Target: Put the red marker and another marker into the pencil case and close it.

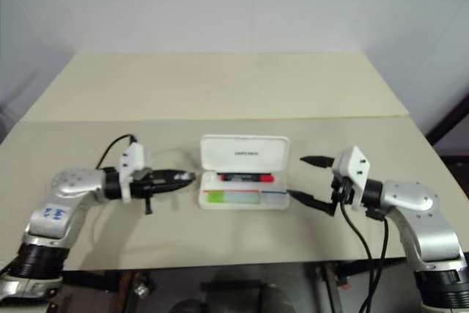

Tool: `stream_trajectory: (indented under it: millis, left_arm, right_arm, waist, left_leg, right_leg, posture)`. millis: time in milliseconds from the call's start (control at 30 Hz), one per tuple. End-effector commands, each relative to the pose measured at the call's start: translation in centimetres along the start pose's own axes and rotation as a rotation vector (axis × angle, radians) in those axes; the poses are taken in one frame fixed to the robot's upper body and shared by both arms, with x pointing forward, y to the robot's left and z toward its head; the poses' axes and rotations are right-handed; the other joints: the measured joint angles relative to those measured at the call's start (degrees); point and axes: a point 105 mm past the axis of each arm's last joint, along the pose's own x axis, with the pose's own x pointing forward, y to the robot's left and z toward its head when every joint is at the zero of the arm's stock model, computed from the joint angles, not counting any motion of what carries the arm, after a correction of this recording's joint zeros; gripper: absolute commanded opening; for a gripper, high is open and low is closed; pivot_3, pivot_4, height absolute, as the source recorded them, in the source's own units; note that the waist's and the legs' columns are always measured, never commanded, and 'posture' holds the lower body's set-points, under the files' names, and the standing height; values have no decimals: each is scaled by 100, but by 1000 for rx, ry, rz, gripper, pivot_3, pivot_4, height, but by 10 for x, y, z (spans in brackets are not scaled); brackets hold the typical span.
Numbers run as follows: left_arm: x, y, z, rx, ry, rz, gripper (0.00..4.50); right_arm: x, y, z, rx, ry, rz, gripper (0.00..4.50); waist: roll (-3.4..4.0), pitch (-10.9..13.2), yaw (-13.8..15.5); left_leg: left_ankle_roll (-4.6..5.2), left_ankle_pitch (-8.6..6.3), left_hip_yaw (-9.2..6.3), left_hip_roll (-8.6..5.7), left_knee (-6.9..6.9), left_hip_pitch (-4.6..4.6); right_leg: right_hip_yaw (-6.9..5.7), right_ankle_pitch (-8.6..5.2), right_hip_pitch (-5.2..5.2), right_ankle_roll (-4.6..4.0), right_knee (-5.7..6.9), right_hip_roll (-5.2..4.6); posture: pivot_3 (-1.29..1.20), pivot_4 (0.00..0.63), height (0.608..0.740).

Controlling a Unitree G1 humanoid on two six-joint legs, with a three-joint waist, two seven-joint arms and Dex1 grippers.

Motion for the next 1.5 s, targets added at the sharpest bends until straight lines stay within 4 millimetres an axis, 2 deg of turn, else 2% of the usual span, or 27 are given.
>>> stream_trajectory:
  millis: [33, 167, 333, 533, 900, 1133, 1267, 1500]
  left_arm:
    - [27, -8, 12, 62, -14, -76, 380]
    - [53, -13, 13, 70, -20, -135, 380]
    - [74, -17, 15, 77, -17, -191, 380]
    - [103, -17, 22, 85, -25, -219, 380]
    - [145, -33, 30, 69, -41, -284, 380]
    - [150, -41, 21, 69, -6, -319, 380]
    - [149, -38, 16, 72, 15, -309, 380]
    - [151, -45, 16, 73, 18, -340, 380]
  right_arm:
    - [-14, -5, 12, -58, -12, -22, 4500]
    - [-26, -6, 11, -64, 10, -43, 4500]
    - [-35, -7, 9, -65, 26, -83, 4500]
    - [-33, 0, 8, -57, 19, -98, 4500]
    - [-29, 3, 8, -50, 2, -123, 4500]
    - [-26, 2, 11, -52, -11, -127, 4500]
    - [-23, 2, 14, -56, -20, -127, 4500]
    - [-20, 3, 15, -54, -30, -125, 4500]
  waist:
    - [0, 0, 3]
    - [0, 0, 6]
    - [0, 0, -9]
    - [0, 0, 3]
    - [-2, 1, 2]
    - [-2, 1, 2]
    - [-1, 1, 4]
    - [-2, 1, 5]
  left_leg:
    - [0, 0, 0, 0, 0, -1]
    - [1, -1, 0, 0, 0, -2]
    - [1, 0, 2, 0, 0, 2]
    - [1, 1, 3, -1, 4, 1]
    - [3, 0, 3, -2, 4, -2]
    - [3, 0, -1, -3, 3, 0]
    - [3, 0, 0, -4, 4, -1]
    - [4, 0, -1, -4, 3, -1]
  right_leg:
    - [3, 0, 0, 1, 0, 3]
    - [10, 1, 0, 2, -4, 8]
    - [21, 2, 0, 5, -4, 14]
    - [27, 7, 0, 13, -4, 15]
    - [30, 9, 0, 16, -13, 15]
    - [34, 10, 0, 17, -13, 19]
    - [35, 10, 0, 18, -14, 19]
    - [36, 10, 0, 19, -14, 19]
  posture:
    - [0, 150, 740]
    - [0, 150, 740]
    - [0, 150, 740]
    - [0, 150, 740]
    - [0, 150, 740]
    - [0, 150, 740]
    - [0, 150, 740]
    - [0, 150, 740]
